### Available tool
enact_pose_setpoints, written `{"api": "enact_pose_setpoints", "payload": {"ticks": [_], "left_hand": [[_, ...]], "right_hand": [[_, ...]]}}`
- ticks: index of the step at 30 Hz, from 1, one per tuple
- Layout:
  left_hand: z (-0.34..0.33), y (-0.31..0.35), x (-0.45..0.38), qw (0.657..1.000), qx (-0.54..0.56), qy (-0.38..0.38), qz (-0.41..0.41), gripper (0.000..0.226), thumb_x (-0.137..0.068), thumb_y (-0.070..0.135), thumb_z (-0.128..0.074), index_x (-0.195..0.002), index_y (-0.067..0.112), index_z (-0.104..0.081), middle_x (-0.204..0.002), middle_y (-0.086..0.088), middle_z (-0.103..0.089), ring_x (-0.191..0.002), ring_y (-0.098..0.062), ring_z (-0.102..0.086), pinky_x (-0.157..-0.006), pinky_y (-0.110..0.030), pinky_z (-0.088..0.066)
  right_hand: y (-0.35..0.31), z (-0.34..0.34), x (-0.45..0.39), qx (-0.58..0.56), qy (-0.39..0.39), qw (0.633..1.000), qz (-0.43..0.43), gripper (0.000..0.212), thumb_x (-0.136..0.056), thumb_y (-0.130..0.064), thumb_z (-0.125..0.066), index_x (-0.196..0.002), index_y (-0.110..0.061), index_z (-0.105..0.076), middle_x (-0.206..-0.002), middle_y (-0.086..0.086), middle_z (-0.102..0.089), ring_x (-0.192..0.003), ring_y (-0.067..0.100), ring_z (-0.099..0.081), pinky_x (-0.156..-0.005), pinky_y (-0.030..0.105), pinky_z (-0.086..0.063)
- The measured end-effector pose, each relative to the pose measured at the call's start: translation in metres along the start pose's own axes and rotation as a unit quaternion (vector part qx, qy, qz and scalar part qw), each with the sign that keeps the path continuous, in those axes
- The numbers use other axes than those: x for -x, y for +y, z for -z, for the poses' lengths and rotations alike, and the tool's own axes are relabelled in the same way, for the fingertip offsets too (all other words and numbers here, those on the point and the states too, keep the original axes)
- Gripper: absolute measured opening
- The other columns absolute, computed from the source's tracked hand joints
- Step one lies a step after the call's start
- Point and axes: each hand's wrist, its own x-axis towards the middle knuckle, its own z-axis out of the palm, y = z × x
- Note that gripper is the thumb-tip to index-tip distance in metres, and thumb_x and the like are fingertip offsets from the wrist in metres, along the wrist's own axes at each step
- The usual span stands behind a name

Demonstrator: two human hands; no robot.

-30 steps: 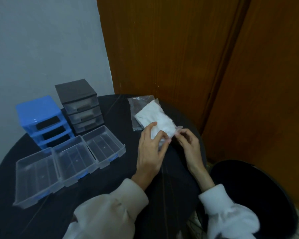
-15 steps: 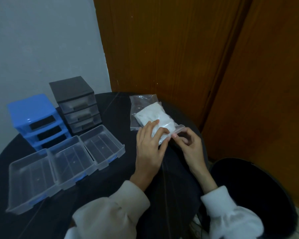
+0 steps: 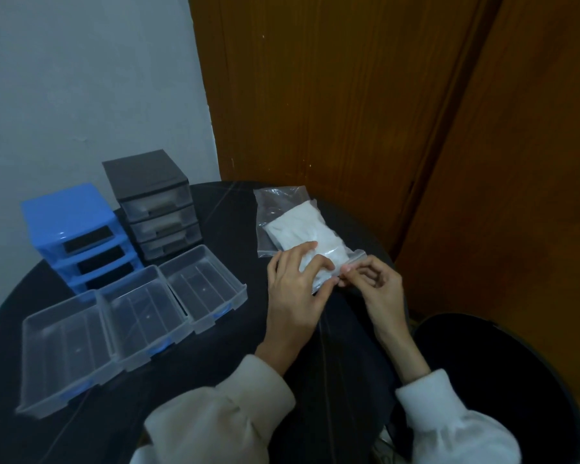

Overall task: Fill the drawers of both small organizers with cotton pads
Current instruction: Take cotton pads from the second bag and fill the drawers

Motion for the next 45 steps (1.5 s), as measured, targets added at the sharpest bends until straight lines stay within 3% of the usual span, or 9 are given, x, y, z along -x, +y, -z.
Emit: {"api": "enact_pose_setpoints", "payload": {"ticks": [3, 10, 18, 22, 31, 35, 40, 43, 45], "left_hand": [[-0.0006, 0.0002, -0.0002, 1.000, 0.000, -0.005, 0.000, 0.017, -0.086, 0.039, -0.056, -0.095, 0.027, -0.064, -0.124, 0.002, -0.055, -0.119, -0.009, -0.042, -0.103, -0.030, -0.024], [-0.0018, -0.0004, -0.0030, 0.998, 0.045, -0.023, 0.045, 0.005, -0.083, 0.026, -0.067, -0.081, 0.022, -0.067, -0.121, 0.004, -0.055, -0.116, -0.007, -0.042, -0.092, -0.023, -0.027], [-0.0007, 0.0014, -0.0061, 0.979, 0.161, -0.015, 0.120, 0.012, -0.080, 0.025, -0.073, -0.071, 0.029, -0.065, -0.116, 0.011, -0.054, -0.115, -0.007, -0.042, -0.099, -0.041, -0.037], [0.0004, 0.0002, -0.0067, 0.972, 0.182, -0.025, 0.147, 0.010, -0.079, 0.023, -0.073, -0.071, 0.024, -0.068, -0.116, 0.014, -0.053, -0.114, -0.001, -0.040, -0.100, -0.033, -0.035], [0.0007, -0.0024, -0.0073, 0.969, 0.185, -0.034, 0.157, 0.010, -0.079, 0.027, -0.073, -0.069, 0.026, -0.071, -0.114, 0.017, -0.054, -0.112, 0.007, -0.038, -0.090, -0.009, -0.029], [-0.0008, -0.0036, -0.0071, 0.971, 0.183, -0.021, 0.155, 0.009, -0.079, 0.025, -0.074, -0.070, 0.026, -0.071, -0.115, 0.017, -0.054, -0.112, 0.006, -0.038, -0.093, -0.016, -0.032], [0.0000, -0.0016, -0.0039, 0.990, 0.114, -0.005, 0.080, 0.009, -0.084, 0.025, -0.064, -0.076, 0.029, -0.065, -0.120, 0.014, -0.051, -0.117, 0.000, -0.038, -0.101, -0.034, -0.033], [0.0012, -0.0012, -0.0023, 0.999, -0.047, 0.011, 0.005, 0.014, -0.085, 0.033, -0.051, -0.083, 0.027, -0.063, -0.122, 0.009, -0.054, -0.117, -0.007, -0.038, -0.106, -0.041, -0.022], [0.0025, 0.0002, -0.0037, 0.990, -0.130, 0.014, -0.051, 0.017, -0.085, 0.032, -0.046, -0.087, 0.025, -0.062, -0.114, 0.005, -0.058, -0.107, -0.011, -0.043, -0.098, -0.035, -0.024]], "right_hand": [[-0.0009, -0.0001, 0.0006, -0.005, 0.003, 1.000, 0.005, 0.005, -0.077, -0.015, -0.067, -0.076, -0.010, -0.064, -0.073, 0.007, -0.067, -0.067, 0.016, -0.064, -0.060, 0.022, -0.053], [0.0021, -0.0016, -0.0020, 0.012, -0.006, 1.000, -0.018, 0.011, -0.084, -0.007, -0.063, -0.073, -0.010, -0.061, -0.063, -0.001, -0.064, -0.056, 0.009, -0.057, -0.057, 0.017, -0.047], [0.0009, -0.0012, -0.0024, 0.029, -0.021, 0.999, -0.018, 0.015, -0.087, -0.009, -0.061, -0.072, -0.010, -0.058, -0.063, -0.003, -0.060, -0.054, 0.009, -0.054, -0.057, 0.018, -0.046], [0.0024, -0.0010, -0.0012, 0.060, -0.045, 0.997, -0.009, 0.011, -0.083, -0.010, -0.067, -0.077, -0.005, -0.059, -0.072, 0.006, -0.062, -0.059, 0.013, -0.056, -0.057, 0.020, -0.047], [0.0043, -0.0020, -0.0002, 0.091, -0.049, 0.994, -0.030, 0.012, -0.084, -0.013, -0.067, -0.075, -0.004, -0.068, -0.072, 0.007, -0.069, -0.061, 0.015, -0.064, -0.066, 0.023, -0.052], [0.0014, -0.0031, 0.0008, 0.086, -0.059, 0.994, -0.034, 0.012, -0.086, -0.008, -0.063, -0.076, -0.005, -0.069, -0.071, 0.007, -0.070, -0.056, 0.013, -0.061, -0.062, 0.020, -0.050], [0.0026, -0.0050, 0.0007, 0.091, -0.054, 0.994, -0.042, 0.013, -0.089, -0.004, -0.059, -0.080, -0.007, -0.069, -0.066, 0.004, -0.068, -0.053, 0.012, -0.058, -0.058, 0.020, -0.048], [0.0008, -0.0066, 0.0031, 0.110, -0.075, 0.991, -0.030, 0.020, -0.091, -0.002, -0.054, -0.077, -0.008, -0.068, -0.062, 0.002, -0.065, -0.053, 0.009, -0.057, -0.057, 0.019, -0.046], [-0.0008, -0.0071, 0.0042, 0.107, -0.071, 0.992, -0.018, 0.023, -0.090, 0.002, -0.053, -0.075, -0.009, -0.067, -0.060, -0.001, -0.063, -0.053, 0.007, -0.056, -0.055, 0.017, -0.045]]}}
